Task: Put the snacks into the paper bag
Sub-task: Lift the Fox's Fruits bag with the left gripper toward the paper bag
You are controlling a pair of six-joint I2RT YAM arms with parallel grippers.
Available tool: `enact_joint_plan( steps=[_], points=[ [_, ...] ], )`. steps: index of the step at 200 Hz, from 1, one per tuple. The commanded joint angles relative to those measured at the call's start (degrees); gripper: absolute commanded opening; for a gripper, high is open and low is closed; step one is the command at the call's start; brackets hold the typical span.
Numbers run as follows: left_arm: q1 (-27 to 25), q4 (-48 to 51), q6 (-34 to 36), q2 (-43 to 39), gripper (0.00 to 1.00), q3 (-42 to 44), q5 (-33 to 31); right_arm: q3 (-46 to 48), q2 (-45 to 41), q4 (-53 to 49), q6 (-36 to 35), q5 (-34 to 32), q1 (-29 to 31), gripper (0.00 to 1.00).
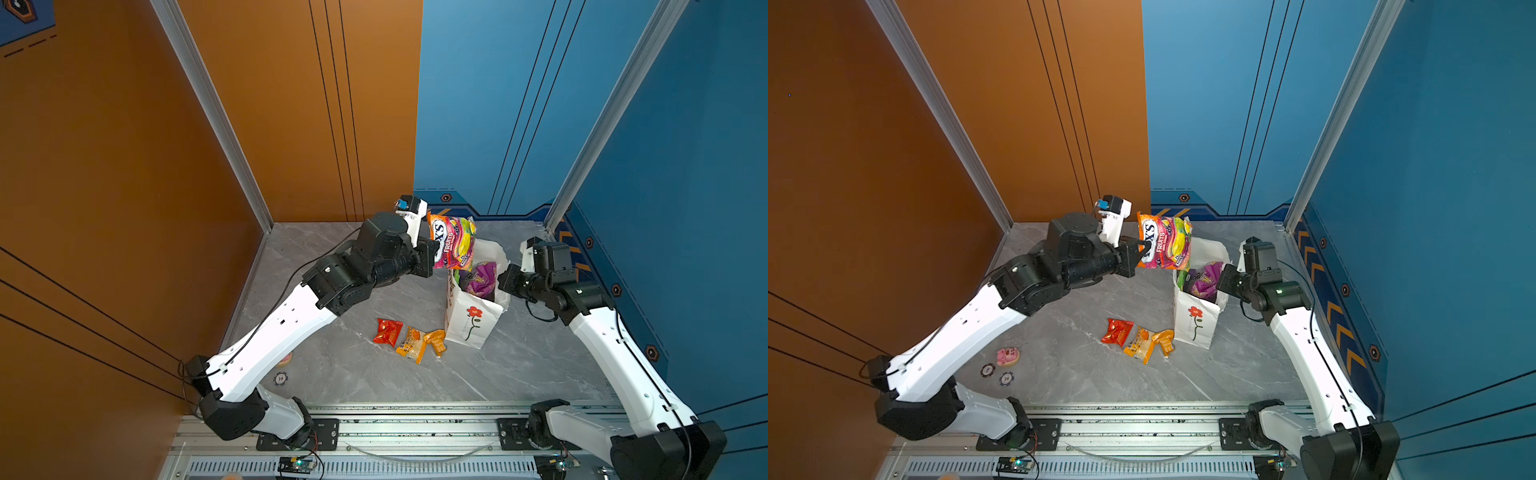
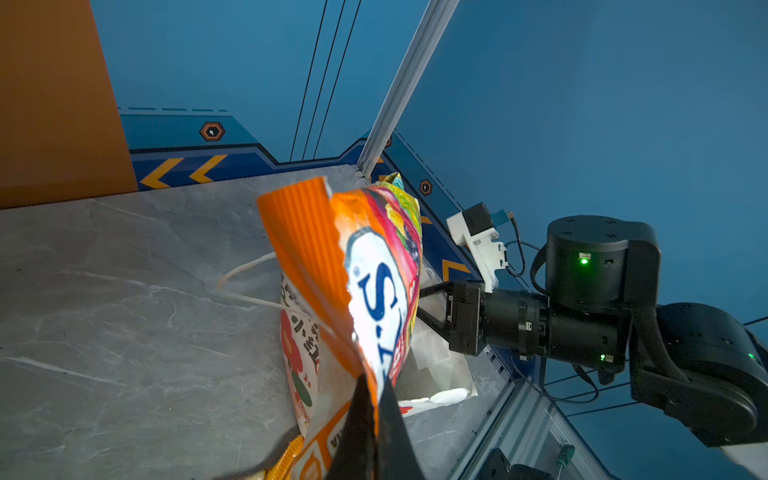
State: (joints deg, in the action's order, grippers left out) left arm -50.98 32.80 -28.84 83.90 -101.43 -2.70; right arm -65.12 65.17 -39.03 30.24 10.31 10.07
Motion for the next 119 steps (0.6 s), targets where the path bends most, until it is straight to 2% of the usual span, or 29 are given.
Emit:
enact_joint_plan(
  steps=[1, 85, 119],
  points=[
    [-0.9, 1.2, -1.8, 1.1, 0.00, -3.5, 1.3, -0.2, -1.0, -1.7, -0.7, 0.3, 0.0, 0.07],
    [-2.7, 9.6, -1.9, 12.6, 0.00, -15.4, 1.0, 0.5, -1.1, -1.3, -0.7, 0.4, 0.1, 0.07],
    [-3.3, 15.6, -2.2, 17.2, 0.00, -22.3, -1.6, 0.9, -1.4, -1.3, -0.8, 0.2, -0.1, 0.07]
  ],
)
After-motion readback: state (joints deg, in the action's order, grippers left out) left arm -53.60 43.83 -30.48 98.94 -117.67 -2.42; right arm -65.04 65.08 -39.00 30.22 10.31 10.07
